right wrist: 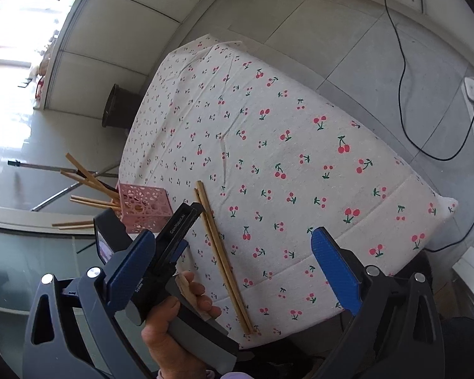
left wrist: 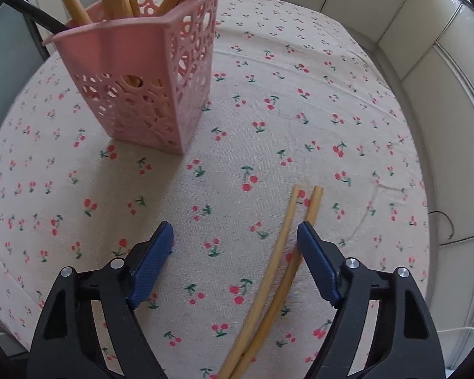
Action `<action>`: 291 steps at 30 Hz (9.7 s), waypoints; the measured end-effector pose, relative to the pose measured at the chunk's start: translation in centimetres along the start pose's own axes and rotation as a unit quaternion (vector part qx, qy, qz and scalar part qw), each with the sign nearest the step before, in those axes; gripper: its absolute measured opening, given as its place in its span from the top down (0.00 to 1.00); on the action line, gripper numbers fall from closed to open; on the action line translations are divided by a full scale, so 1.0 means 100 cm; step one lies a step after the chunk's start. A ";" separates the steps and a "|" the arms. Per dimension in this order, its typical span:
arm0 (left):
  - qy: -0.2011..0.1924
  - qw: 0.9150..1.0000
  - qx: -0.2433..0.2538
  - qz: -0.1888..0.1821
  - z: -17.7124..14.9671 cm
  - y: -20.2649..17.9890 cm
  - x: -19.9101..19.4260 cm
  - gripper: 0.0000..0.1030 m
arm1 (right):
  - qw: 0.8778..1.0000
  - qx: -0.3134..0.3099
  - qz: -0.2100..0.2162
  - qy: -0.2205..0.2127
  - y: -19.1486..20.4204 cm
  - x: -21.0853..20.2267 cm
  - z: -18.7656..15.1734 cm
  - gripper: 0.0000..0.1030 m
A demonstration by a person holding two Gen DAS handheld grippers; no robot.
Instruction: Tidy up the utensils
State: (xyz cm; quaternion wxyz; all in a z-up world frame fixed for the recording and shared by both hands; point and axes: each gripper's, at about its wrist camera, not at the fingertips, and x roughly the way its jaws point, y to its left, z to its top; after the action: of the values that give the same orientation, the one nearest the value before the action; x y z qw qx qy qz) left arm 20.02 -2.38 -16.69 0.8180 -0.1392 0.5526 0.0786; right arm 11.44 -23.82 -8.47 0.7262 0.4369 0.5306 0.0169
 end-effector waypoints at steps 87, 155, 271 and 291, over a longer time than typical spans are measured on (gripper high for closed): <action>-0.255 0.960 0.065 -0.097 -0.032 0.111 -0.228 0.95 | 0.931 -0.329 0.056 -0.148 0.157 -0.052 -0.072 0.92; -0.355 0.931 0.044 -0.078 0.062 0.096 -0.271 0.60 | 0.888 -0.376 0.048 -0.262 0.274 -0.028 -0.052 0.85; -0.298 0.947 0.122 0.012 -0.051 0.067 -0.200 0.07 | 0.893 -0.311 -0.157 -0.286 0.115 -0.034 -0.099 0.07; -0.290 0.949 0.124 0.019 -0.050 0.067 -0.196 0.07 | 0.895 -0.308 -0.159 -0.281 0.114 -0.031 -0.100 0.07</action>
State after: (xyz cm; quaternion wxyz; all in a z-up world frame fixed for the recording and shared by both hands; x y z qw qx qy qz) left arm 6.33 2.86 -1.19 0.9520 0.0032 0.2996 0.0622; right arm 7.23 -12.16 0.77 0.9364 0.0874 0.3347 -0.0597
